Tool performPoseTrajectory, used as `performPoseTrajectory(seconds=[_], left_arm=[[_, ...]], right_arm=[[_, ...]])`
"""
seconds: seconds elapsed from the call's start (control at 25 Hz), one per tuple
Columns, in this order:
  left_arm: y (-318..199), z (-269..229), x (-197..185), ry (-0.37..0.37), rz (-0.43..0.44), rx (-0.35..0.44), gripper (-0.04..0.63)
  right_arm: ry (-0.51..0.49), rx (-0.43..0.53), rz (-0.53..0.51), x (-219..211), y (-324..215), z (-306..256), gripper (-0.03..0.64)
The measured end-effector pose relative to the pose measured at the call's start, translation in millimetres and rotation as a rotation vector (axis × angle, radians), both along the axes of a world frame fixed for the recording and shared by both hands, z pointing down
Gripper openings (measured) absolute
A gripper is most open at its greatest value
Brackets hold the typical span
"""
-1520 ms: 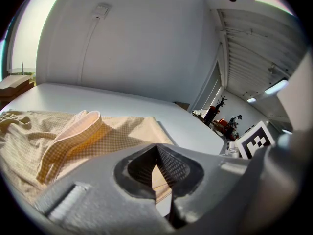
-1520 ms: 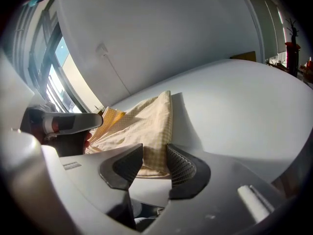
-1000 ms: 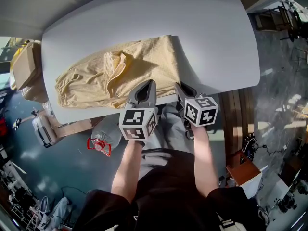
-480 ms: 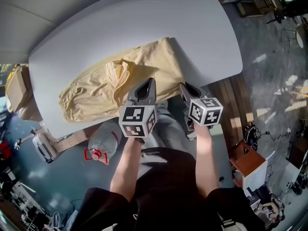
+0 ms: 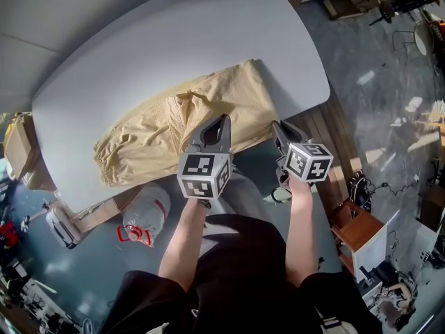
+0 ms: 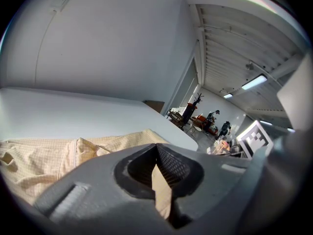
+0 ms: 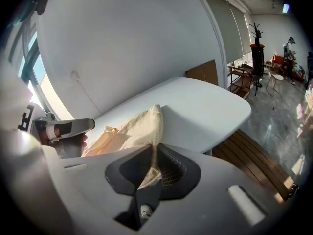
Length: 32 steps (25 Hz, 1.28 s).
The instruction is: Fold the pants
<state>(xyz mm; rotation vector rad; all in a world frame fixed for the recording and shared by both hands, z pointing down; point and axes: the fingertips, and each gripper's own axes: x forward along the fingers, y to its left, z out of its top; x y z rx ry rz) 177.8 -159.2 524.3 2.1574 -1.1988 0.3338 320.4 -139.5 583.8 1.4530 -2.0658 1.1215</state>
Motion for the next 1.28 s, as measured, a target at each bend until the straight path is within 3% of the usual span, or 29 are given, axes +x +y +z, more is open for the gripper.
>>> performPoseTrajectory(seconds=[0.48, 0.96, 1.28], left_arm=[[7, -18, -58, 0.019, -0.129, 0.031, 0.003], [31, -49, -168, 0.063, -0.311, 0.099, 0.003], [58, -60, -248, 0.076, -0.433, 0.131, 0.003]], right_arm=[[0.003, 0.116, -0.107, -44, -21, -68, 0.041], [0.081, 0.338, -0.358, -171, -18, -183, 0.041], [0.127, 0.438, -0.508, -256, 4, -222, 0.041]])
